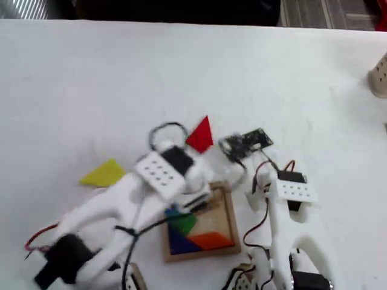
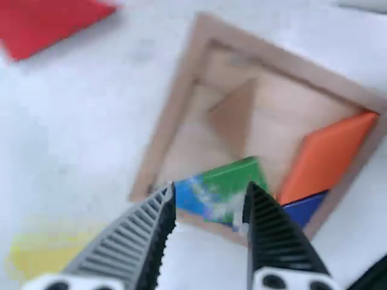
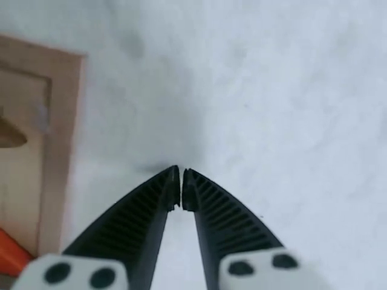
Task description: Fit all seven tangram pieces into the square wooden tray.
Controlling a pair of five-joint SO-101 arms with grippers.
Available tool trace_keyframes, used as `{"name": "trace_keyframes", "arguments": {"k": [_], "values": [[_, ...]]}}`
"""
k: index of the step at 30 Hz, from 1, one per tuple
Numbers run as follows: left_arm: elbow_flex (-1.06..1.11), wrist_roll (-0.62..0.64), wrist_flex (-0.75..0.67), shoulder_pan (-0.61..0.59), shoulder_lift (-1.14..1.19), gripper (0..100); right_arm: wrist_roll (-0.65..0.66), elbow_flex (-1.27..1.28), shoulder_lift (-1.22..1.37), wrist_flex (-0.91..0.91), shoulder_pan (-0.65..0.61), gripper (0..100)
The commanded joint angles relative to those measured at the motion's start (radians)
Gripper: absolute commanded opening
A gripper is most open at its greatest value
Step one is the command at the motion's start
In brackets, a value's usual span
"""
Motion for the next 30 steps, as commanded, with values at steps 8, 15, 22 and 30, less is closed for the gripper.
{"name": "trace_keyframes", "arguments": {"k": [8, 15, 22, 30], "values": [[0.525, 0.011, -0.388, -0.107, -0.283, 19, -0.080, -0.069, -0.016, 0.013, -0.051, 1.8], [0.545, 0.118, -0.479, -0.073, -0.275, 19, -0.198, -0.077, -0.173, 0.091, -0.289, 1.8], [0.549, 0.114, -0.482, -0.133, -0.285, 19, -0.262, 0.049, -0.240, -0.042, -0.486, 1.9], [0.477, 0.120, -0.486, -0.317, -0.285, 19, -0.252, 0.092, -0.236, -0.028, -0.545, 2.1]]}}
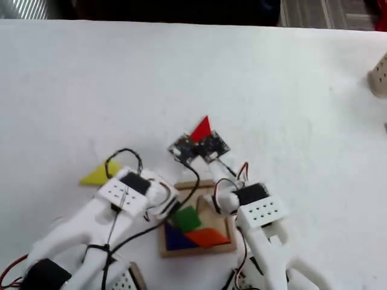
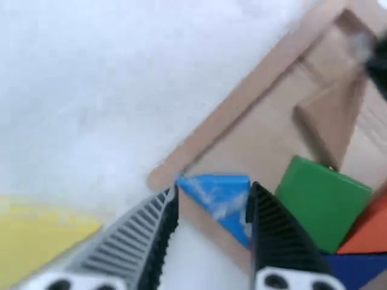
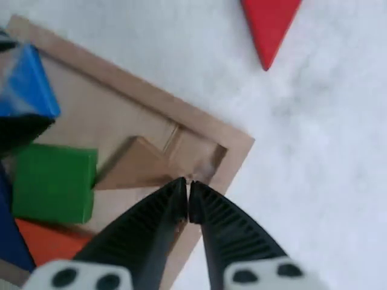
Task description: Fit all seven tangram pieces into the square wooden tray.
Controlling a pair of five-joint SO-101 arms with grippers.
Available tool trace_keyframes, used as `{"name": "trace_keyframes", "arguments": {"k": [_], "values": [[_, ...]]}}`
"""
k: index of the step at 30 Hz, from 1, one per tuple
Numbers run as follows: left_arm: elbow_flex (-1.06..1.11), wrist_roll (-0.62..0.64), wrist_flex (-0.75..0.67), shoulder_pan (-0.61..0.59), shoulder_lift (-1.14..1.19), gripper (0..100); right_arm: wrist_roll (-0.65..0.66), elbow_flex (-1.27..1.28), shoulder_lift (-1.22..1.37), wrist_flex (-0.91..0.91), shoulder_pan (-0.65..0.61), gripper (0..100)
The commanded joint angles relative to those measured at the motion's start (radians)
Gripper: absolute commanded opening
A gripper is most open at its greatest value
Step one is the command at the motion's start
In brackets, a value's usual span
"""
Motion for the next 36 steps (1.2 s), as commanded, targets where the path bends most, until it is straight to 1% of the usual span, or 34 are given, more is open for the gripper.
{"name": "trace_keyframes", "arguments": {"k": [1, 4, 15, 19, 23, 26, 28, 30, 34, 36], "values": [[-0.087, 0.011, -0.020, -0.111, -0.036, 19, 0.028, 0.012, -0.024, 0.016, -0.087, 2.1], [-0.095, 0.012, -0.020, -0.128, -0.038, 19, 0.066, 0.015, -0.025, 0.035, -0.140, 1.8], [-0.095, 0.012, -0.015, -0.117, -0.038, 19, 0.071, 0.015, -0.025, 0.016, -0.150, 1.9], [-0.115, 0.012, 0.035, -0.117, -0.042, 19, 0.078, 0.017, -0.021, -0.015, -0.194, 2.1], [-0.129, 0.011, 0.123, -0.128, -0.124, 19, 0.071, 0.015, -0.021, -0.027, -0.252, 2.1], [-0.095, 0.011, 0.132, -0.189, -0.223, 19, 0.063, 0.020, -0.015, -0.068, -0.294, 1.8], [-0.068, 0.011, 0.104, -0.246, -0.275, 19, 0.018, 0.028, -0.015, -0.099, -0.294, 1.9], [-0.052, 0.011, 0.091, -0.294, -0.312, 19, 0.008, 0.031, -0.015, -0.116, -0.295, 2.1], [-0.055, 0.015, 0.078, -0.348, -0.321, 19, 0.008, 0.031, -0.015, -0.148, -0.315, 2.1], [-0.055, 0.058, 0.052, -0.367, -0.321, 19, 0.008, 0.032, -0.015, -0.157, -0.334, 2.1]]}}
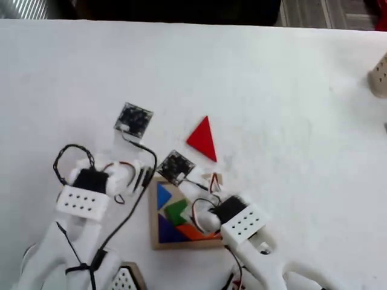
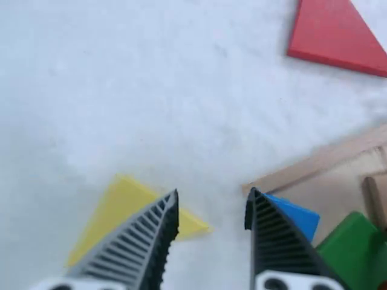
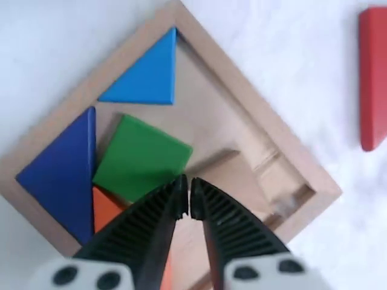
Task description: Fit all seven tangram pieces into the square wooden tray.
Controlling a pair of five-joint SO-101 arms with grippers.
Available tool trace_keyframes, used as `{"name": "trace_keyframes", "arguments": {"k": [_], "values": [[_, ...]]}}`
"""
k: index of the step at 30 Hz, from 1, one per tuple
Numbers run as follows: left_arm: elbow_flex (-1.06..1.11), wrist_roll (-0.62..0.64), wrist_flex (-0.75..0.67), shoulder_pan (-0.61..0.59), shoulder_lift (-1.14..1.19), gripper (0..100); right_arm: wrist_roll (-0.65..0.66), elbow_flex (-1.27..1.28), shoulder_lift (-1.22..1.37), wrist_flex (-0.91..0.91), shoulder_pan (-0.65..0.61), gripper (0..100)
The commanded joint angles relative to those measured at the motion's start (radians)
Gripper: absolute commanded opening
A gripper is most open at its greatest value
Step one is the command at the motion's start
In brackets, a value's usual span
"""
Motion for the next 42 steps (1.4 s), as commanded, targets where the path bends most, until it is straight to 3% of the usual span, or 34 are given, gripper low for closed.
{"name": "trace_keyframes", "arguments": {"k": [1, 10, 18, 42], "values": [[-0.012, 0.081, -0.061, -0.059, -0.030, 19, -0.008, -0.002, -0.008, -0.033, -0.031, 2.1], [-0.012, 0.155, -0.089, -0.119, -0.030, 19, -0.012, -0.017, 0.058, -0.088, -0.015, 2.0], [-0.012, 0.161, -0.089, -0.120, -0.028, 19, -0.015, -0.161, 0.255, -0.016, 0.021, 1.8], [-0.003, 0.155, -0.110, -0.120, -0.028, 19, -0.017, -0.210, 0.228, -0.045, -0.151, 1.8]]}}
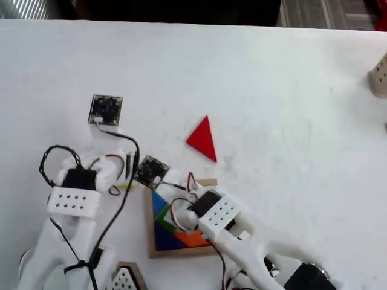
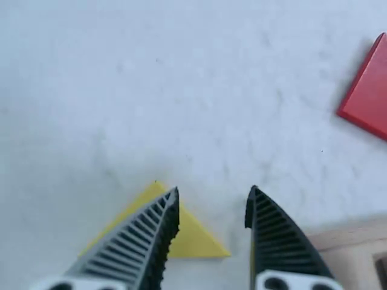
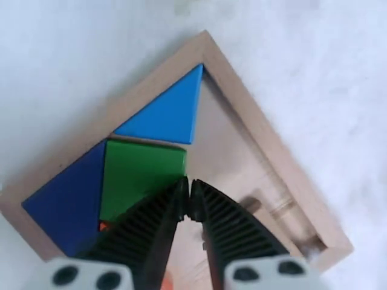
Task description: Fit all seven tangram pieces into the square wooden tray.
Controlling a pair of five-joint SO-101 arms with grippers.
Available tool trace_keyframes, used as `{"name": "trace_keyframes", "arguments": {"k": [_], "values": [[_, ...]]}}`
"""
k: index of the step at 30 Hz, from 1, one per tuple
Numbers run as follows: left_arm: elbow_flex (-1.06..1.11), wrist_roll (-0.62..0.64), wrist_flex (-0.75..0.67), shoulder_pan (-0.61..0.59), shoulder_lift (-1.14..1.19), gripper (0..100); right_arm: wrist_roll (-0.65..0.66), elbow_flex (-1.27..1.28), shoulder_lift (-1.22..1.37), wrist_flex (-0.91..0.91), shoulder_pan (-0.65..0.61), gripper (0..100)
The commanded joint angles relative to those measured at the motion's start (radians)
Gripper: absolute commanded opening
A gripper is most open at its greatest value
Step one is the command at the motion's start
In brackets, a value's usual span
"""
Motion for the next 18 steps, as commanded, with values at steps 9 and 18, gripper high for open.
{"name": "trace_keyframes", "arguments": {"k": [9, 18], "values": [[0.018, 0.006, -0.054, -0.007, -0.024, 19, -0.074, -0.075, -0.142, 0.136, 0.223, 1.8], [0.020, 0.006, -0.054, -0.004, -0.024, 19, -0.100, 0.087, -0.145, -0.145, 0.280, 1.9]]}}
